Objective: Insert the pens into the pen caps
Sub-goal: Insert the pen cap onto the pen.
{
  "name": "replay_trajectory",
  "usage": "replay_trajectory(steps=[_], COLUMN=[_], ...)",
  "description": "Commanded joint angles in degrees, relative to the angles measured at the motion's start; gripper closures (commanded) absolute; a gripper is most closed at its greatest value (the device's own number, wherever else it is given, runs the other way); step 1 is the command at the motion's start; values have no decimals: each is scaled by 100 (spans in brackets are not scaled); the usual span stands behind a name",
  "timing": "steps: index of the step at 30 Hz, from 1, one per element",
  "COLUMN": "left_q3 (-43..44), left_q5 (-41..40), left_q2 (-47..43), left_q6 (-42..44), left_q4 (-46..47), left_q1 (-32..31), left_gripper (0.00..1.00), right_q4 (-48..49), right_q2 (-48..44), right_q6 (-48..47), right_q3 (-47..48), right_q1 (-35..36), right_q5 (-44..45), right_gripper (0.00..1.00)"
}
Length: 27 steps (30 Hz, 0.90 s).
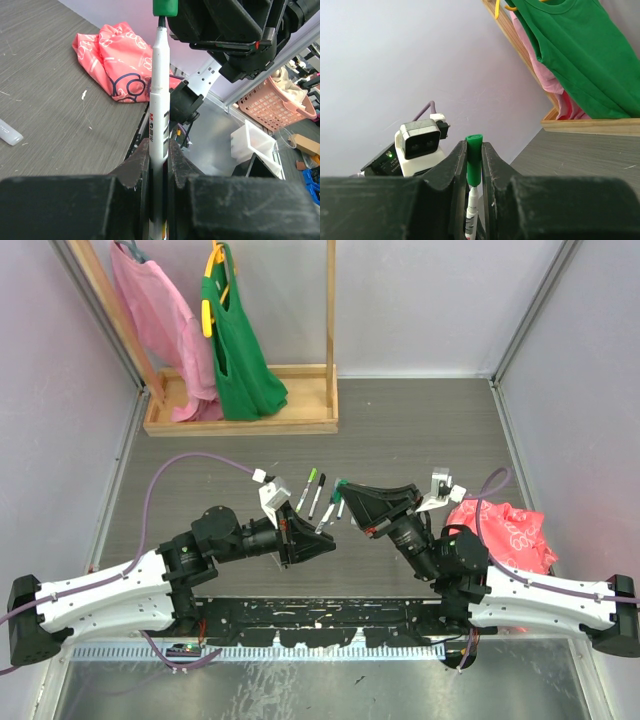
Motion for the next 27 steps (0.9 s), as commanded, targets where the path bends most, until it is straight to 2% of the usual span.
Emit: replay_trajectory(steps=[1, 27], left_q3=[204, 72], left_q5=[-56, -709], left_q2=[-30, -239], left_q6=[113, 138], left_q4=[353, 632], left_q1=[-16, -16], left_gripper=[100, 100], right_q4=[187, 463], right_q2=[14, 307], right_q6=[73, 770], right_q3=[16, -459], right_q1=[16, 16], right_q5=[-65, -370], right_gripper=[100, 100])
